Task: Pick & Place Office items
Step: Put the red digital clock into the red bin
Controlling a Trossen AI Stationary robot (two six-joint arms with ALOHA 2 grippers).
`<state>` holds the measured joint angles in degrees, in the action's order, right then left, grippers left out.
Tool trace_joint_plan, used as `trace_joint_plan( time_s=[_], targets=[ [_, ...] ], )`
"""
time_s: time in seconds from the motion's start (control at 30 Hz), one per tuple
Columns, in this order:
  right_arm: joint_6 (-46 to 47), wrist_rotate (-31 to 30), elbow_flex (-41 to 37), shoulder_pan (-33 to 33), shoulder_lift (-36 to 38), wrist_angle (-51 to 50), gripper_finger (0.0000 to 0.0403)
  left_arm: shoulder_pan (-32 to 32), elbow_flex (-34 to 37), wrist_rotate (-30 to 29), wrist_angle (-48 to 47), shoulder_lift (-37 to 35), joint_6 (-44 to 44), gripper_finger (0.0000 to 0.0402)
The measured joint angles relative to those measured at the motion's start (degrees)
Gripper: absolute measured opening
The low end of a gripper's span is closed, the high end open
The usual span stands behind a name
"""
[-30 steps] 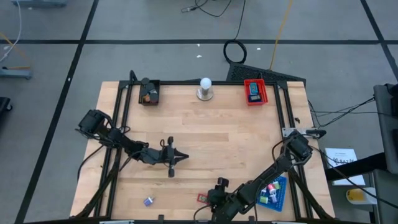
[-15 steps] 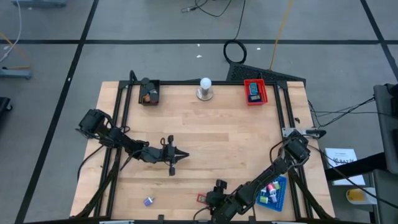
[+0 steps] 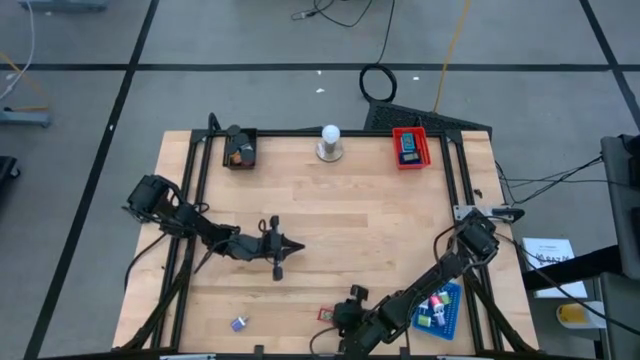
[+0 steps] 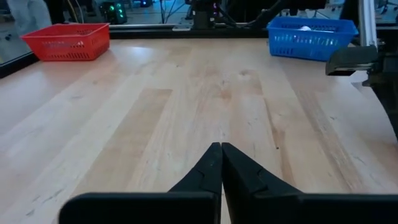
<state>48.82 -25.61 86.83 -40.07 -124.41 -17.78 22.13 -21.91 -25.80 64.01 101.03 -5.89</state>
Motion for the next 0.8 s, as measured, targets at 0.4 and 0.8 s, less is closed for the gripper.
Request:
trace_joint_plan(
  time_s=[0.4, 0.8],
  targets=[
    [30.83, -7.6, -5.43, 4.5, 11.38, -33.64, 0.0159, -2.77, -0.02, -0.18, 0.11, 0.0, -0.61, 0.0014],
    [41.7, -6.81, -45.03, 15.33, 40.67, -20.26, 0.017, -7.26, -0.01, 0.53, 0.14, 0.0, -0.62, 0.0027]
  ],
)
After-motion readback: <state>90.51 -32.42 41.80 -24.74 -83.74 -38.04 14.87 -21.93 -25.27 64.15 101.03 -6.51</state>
